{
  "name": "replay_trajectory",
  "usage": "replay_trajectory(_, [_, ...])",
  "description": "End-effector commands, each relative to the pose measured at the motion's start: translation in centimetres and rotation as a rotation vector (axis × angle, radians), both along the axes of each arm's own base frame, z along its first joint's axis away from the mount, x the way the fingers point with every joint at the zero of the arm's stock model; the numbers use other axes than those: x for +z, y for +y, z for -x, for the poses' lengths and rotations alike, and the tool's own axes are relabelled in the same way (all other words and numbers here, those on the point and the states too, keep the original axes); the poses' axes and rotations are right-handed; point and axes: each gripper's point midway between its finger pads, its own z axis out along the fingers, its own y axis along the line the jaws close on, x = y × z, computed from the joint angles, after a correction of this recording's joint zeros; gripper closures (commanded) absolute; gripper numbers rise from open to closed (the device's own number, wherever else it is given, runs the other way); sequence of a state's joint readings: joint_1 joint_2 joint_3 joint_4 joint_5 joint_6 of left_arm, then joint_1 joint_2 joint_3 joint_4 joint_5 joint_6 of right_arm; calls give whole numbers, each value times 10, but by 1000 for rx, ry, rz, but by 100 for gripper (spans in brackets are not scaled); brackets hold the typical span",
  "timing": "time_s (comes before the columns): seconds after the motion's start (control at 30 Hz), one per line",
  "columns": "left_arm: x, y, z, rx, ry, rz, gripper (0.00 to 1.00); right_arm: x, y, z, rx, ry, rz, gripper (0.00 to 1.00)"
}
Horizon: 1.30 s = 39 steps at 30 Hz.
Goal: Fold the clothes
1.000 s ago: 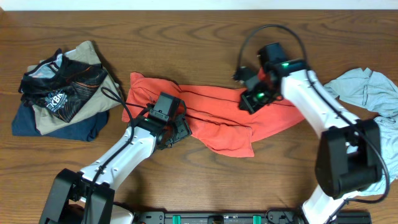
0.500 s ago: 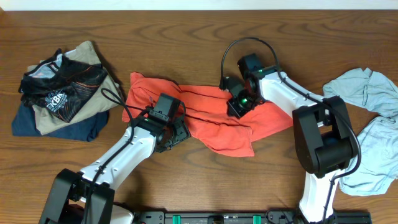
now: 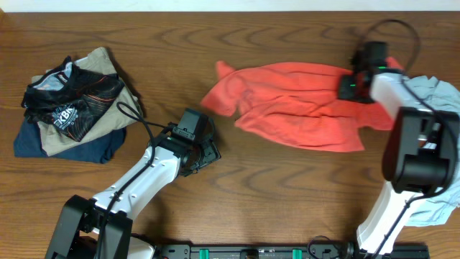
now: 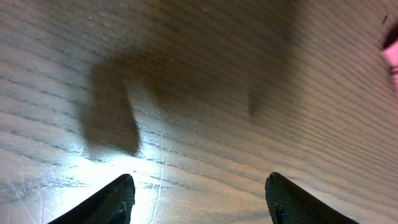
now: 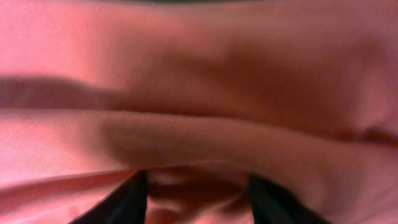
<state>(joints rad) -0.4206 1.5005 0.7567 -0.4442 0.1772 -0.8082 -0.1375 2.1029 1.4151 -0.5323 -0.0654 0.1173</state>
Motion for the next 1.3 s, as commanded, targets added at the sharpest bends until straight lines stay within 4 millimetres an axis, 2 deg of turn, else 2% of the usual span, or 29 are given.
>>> replay_trajectory(0.0, [-1, 2, -1, 8, -10, 1, 30, -2, 29, 9, 34, 43, -205, 44])
replay_trajectory(0.13, [6, -11, -13, -19, -62, 63, 30, 20, 40, 16, 98, 48, -193, 40])
replay_trajectory(0.37, [21, -41, -38, -96, -187, 183, 23, 86, 70, 29, 169, -14, -174, 35])
replay_trajectory(0.47, [16, -55, -45, -125, -214, 207, 22, 113, 84, 48, 198, -12, -175, 32])
replay_trajectory(0.6, [2, -73, -50, -163, -230, 220, 22, 133, 93, 69, 218, 7, -178, 32])
replay_trajectory(0.83, [-30, -97, -62, -200, -229, 230, 22, 148, 102, 100, 237, 65, -183, 31])
replay_trajectory(0.97, [-38, -111, -77, -213, -264, 250, 22, 147, 103, 113, 236, 115, -188, 32])
replay_trajectory(1.1, [-42, -120, -92, -178, -287, 281, 23, 146, 103, 118, 236, 134, -190, 32])
replay_trajectory(1.17, [-42, -124, -98, -176, -304, 291, 36, 146, 103, 119, 235, 136, -190, 32])
replay_trajectory(1.23, [-42, -125, -102, -171, -309, 292, 67, 145, 103, 119, 234, 137, -187, 32])
replay_trajectory(1.27, [-42, -124, -103, -167, -307, 290, 89, 145, 101, 119, 233, 137, -180, 32])
